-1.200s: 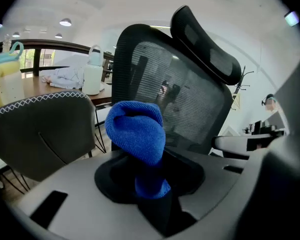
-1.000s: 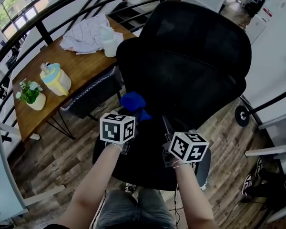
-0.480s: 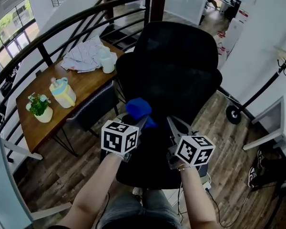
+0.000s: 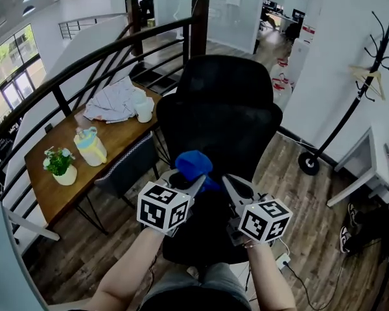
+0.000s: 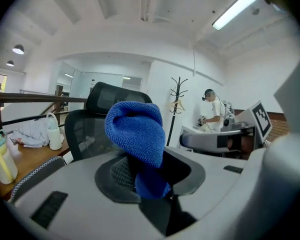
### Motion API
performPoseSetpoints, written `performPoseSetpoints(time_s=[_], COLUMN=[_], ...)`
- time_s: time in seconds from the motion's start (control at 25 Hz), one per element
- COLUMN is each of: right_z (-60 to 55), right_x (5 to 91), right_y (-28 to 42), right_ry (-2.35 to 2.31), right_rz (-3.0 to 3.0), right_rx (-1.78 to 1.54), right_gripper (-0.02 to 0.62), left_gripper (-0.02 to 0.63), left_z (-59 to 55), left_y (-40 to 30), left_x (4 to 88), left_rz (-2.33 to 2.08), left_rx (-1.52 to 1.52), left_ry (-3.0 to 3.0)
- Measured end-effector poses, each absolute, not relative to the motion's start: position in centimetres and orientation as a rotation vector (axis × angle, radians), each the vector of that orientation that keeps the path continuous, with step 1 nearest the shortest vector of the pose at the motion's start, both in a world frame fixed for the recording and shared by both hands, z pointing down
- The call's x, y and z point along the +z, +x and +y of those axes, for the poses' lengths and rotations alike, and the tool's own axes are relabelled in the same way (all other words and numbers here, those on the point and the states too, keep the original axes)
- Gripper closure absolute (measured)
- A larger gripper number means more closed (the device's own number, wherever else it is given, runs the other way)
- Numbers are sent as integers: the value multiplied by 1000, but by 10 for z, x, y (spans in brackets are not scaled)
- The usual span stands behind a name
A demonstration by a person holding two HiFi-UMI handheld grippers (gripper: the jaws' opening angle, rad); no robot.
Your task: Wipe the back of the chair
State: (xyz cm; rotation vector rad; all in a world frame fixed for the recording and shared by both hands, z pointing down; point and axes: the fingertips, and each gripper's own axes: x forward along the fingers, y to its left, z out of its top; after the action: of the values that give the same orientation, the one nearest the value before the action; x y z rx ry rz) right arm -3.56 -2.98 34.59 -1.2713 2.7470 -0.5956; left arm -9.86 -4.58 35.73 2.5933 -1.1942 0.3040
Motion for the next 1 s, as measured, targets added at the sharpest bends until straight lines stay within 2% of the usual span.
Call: performPoseSetpoints(time_s=[1.0], right_z=[30], right_x=[336], right_y=[-22], right_ry=[-1381], right_rz=[2724], right_rx=[-496], right_gripper=[566], left_gripper=[483], left_z=[22], left_y=[-90], left_x=[357], left_rz=[-1083], left_rx=[235], left_ry=[2608])
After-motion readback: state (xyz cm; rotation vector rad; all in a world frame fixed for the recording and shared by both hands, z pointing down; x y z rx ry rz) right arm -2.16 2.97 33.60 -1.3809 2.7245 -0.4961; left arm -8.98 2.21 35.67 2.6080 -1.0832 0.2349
